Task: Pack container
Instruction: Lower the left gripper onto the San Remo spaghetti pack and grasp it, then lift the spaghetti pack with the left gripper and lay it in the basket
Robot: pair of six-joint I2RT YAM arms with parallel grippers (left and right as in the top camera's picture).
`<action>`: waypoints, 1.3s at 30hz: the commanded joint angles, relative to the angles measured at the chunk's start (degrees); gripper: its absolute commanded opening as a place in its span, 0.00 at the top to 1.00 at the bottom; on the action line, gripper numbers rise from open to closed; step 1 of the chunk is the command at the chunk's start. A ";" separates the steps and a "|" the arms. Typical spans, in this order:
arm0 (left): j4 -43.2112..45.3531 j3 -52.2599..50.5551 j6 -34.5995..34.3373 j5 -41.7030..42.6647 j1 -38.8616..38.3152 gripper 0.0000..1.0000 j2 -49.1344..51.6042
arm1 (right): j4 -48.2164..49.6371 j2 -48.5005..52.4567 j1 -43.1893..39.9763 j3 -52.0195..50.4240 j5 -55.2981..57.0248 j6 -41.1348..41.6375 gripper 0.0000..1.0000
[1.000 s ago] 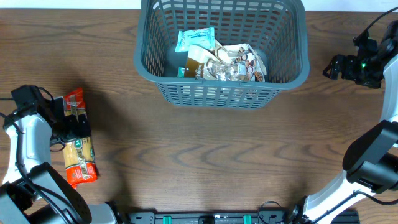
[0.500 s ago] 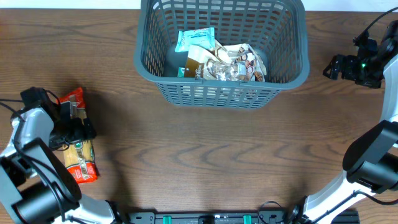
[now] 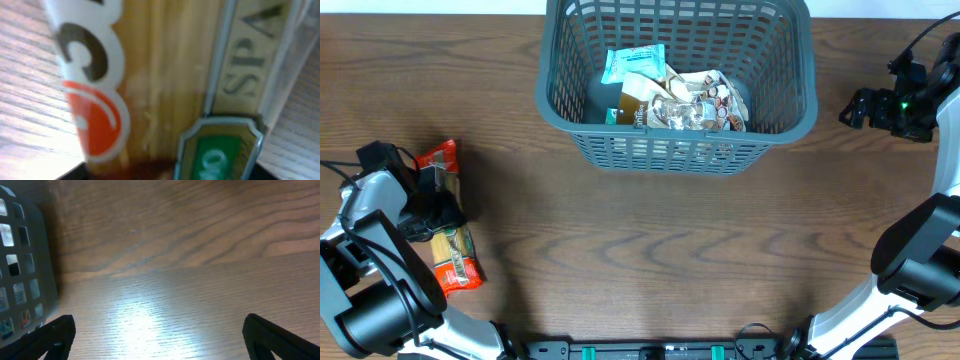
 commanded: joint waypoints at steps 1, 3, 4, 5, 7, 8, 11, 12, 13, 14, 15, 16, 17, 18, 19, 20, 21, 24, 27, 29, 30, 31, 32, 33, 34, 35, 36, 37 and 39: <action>-0.07 0.39 -2.91 0.04 0.02 0.64 1.42 | -0.26 0.15 0.24 -0.24 -0.28 -1.03 0.01; -0.33 0.39 -5.64 0.04 0.02 0.72 1.31 | -0.39 0.15 0.24 -0.24 -0.28 -1.03 0.01; -0.46 0.39 -6.62 0.04 0.02 0.74 1.20 | -0.44 0.13 0.24 -0.24 -0.28 -1.03 0.01; -0.46 0.39 -8.13 0.09 0.00 0.75 0.98 | -0.50 0.13 0.24 -0.24 -0.28 -1.03 0.01; -0.52 0.39 -9.46 0.13 -0.09 0.79 0.37 | -0.59 0.13 0.24 -0.24 -0.28 -1.05 0.01; -0.70 0.39 -9.57 0.79 -0.09 0.81 -0.22 | -0.59 0.15 0.24 -0.24 -0.28 -1.03 0.01; -0.96 0.39 -9.62 3.26 -0.09 0.90 -3.06 | -0.72 0.15 0.24 -0.24 -0.28 -1.03 0.01; -0.96 0.39 -9.60 4.48 -0.09 0.94 -4.39 | -0.76 0.15 0.24 -0.24 -0.28 -1.03 0.01; -0.94 0.39 -9.60 5.90 -0.09 0.94 -5.92 | -0.79 0.15 0.24 -0.24 -0.28 -1.03 0.01; -0.90 0.42 -9.60 7.06 -0.09 0.94 -7.39 | -0.79 0.13 0.24 -0.24 -0.28 -1.03 0.01; -0.87 0.50 -9.60 8.28 -0.11 0.94 -9.22 | -0.79 0.13 0.24 -0.24 -0.28 -1.03 0.01; -0.90 0.68 -9.84 9.70 -0.09 0.94 -10.86 | -0.79 0.13 0.24 -0.24 -0.28 -1.03 0.01; -0.90 0.98 -10.29 11.39 -0.09 0.94 -12.85 | -0.79 0.15 0.24 -0.24 -0.28 -1.03 0.01; -0.87 1.46 -10.43 13.14 -0.09 0.94 -14.82 | -0.79 0.15 0.24 -0.24 -0.31 -1.03 0.01; -0.90 2.16 -10.45 14.45 -0.11 0.94 -16.41 | -0.79 0.15 0.24 -0.24 -0.31 -1.03 0.01; -0.96 3.23 -10.47 16.04 -0.28 0.94 -18.23 | -0.79 0.15 0.24 -0.24 -0.31 -1.03 0.01; -1.18 4.44 -10.54 16.83 -0.59 0.94 -19.65 | -0.79 0.15 0.24 -0.24 -0.31 -1.03 0.01; -3.56 11.13 -10.86 16.92 -3.32 0.94 -23.04 | -0.81 0.13 0.31 -0.24 -0.31 -1.03 0.01; -7.08 21.42 -10.86 16.59 -7.76 0.94 -23.08 | -0.81 0.15 0.61 -0.24 -0.28 -1.03 0.01; -9.03 28.55 -10.80 13.42 -11.43 0.95 -22.23 | -0.79 0.15 0.90 -0.24 -0.31 -1.03 0.01; -9.86 32.44 -10.80 11.13 -13.60 0.94 -21.57 | -0.79 0.15 1.05 -0.24 -0.28 -1.03 0.01; -10.51 35.67 -10.29 9.51 -15.47 0.94 -20.90 | -0.79 0.15 1.20 -0.24 -0.28 -1.03 0.01; -11.23 39.26 -9.68 7.93 -17.53 0.94 -19.96 | -0.79 0.15 1.33 -0.24 -0.26 -1.05 0.01; -11.80 42.34 -9.33 6.62 -19.26 0.94 -19.02 | -0.79 0.13 1.46 -0.24 -0.28 -1.03 0.01; -12.39 45.62 -8.83 5.62 -21.16 0.94 -17.79 | -0.76 0.15 1.60 -0.24 -0.26 -1.03 0.01; -12.66 48.19 -8.63 5.11 -22.67 0.94 -16.70 | -0.76 0.15 1.68 -0.24 -0.28 -1.03 0.01; -12.83 50.77 -8.11 5.11 -24.33 0.94 -15.41 | -0.76 0.13 1.77 -0.24 -0.28 -1.03 0.01; -12.98 52.78 -7.65 5.11 -25.79 0.94 -14.34 | -0.79 0.15 1.88 -0.24 -0.28 -1.01 0.01; -13.03 56.48 -5.46 5.11 -29.35 0.94 -11.87 | -0.79 0.15 2.12 -0.24 -0.28 -1.03 0.01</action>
